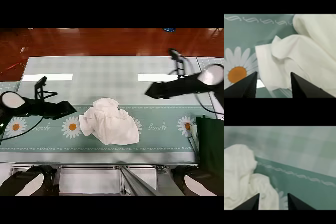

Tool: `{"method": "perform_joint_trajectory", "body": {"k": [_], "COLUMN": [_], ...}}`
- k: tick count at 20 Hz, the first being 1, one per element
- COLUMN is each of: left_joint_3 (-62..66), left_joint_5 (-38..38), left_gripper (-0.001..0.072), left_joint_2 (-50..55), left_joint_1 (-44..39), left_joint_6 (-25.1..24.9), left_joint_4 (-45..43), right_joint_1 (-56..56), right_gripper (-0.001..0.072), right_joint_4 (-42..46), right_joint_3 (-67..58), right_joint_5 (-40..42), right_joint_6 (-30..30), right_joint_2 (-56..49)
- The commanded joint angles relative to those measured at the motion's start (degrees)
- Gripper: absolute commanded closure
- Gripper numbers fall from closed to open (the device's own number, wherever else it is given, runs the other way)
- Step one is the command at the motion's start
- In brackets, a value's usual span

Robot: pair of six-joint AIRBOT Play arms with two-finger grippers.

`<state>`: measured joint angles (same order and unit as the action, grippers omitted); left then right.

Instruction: Fold the shirts.

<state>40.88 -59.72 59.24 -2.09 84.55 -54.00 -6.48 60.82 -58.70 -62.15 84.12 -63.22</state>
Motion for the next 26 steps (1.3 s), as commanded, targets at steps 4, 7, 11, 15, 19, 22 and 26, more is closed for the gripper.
{"method": "perform_joint_trajectory", "body": {"k": [4,7,11,15,19,22,26], "left_joint_3": [7.63,12.41,16.15,19.91,24.52,27.65,28.28], "left_joint_5": [0.81,0.61,-6.82,-14.21,-15.74,-15.93,-16.48], "left_gripper": [0.0200,0.0200,0.0200,0.0301,0.0684,0.0686,0.0686], "left_joint_2": [21.31,26.10,31.63,35.80,35.67,35.67,35.67], "left_joint_1": [0.35,-0.55,-5.62,-8.41,-7.50,-7.48,-7.54], "left_joint_6": [-13.66,-13.88,-18.84,-21.05,-21.05,-20.65,-19.34], "left_joint_4": [11.19,13.05,13.73,12.57,12.50,12.46,12.46], "right_joint_1": [17.79,17.73,17.73,17.73,17.18,9.86,-1.66], "right_gripper": [0.0305,0.0305,0.0305,0.0305,0.0305,0.0305,0.0305], "right_joint_4": [-0.17,-4.13,-8.66,-8.87,-8.57,-8.72,-9.60], "right_joint_3": [22.45,28.61,35.26,36.63,36.70,38.10,38.29], "right_joint_5": [-5.70,-7.41,-7.80,-7.82,-10.80,-9.14,-1.53], "right_joint_6": [-0.46,-0.59,-0.81,-1.55,-1.88,1.46,5.29], "right_joint_2": [19.91,23.96,24.52,24.50,24.50,24.22,18.47]}}
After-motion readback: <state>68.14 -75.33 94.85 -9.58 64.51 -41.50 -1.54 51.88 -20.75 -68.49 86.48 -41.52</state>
